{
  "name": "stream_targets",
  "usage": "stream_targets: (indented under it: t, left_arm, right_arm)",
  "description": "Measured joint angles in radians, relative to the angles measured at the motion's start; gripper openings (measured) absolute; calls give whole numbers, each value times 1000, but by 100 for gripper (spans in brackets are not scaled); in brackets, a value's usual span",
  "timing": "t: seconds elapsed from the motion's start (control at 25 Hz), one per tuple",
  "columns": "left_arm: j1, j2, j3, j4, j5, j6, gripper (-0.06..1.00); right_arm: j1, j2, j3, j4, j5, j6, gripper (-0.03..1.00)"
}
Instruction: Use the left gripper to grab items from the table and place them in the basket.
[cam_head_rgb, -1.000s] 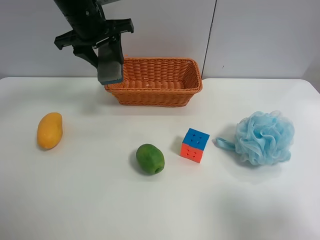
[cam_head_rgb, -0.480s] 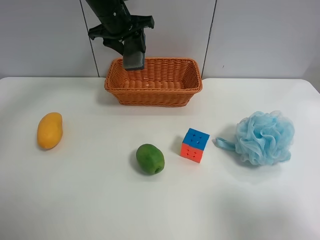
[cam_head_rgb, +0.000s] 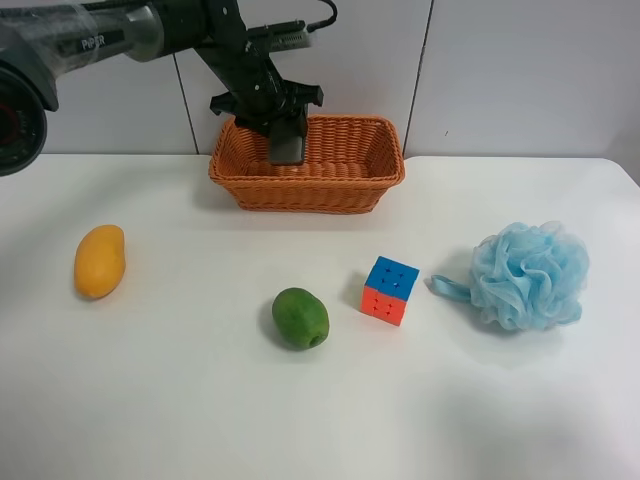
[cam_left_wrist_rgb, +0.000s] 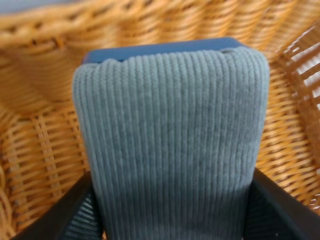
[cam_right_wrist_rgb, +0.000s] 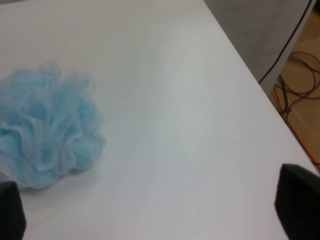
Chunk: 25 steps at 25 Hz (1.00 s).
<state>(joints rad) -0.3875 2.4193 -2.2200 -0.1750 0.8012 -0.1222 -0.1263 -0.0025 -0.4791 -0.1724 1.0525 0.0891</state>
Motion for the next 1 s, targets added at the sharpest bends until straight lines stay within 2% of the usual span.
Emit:
stream_targets:
  t: [0.48,0.52,0.6,0.68,0.76,1.0]
  left_arm:
    - [0,68,0,-68,-5,1,55]
    - [0,68,0,-69,-6,4,60]
    - [0,68,0,-72,-6,4,80]
    - [0,68,0,-72,-5,4,93]
    - [0,65,0,-72,1,6,97]
    - [0,-12,0,-60,61,8,99]
  right_arm:
    - [0,0,0,0,0,0,99]
    - [0,0,0,0,0,0,99]
    - [0,0,0,0,0,0,99]
    - [0,0,0,0,0,0,99]
    - [0,0,0,0,0,0,99]
    - [0,0,0,0,0,0,99]
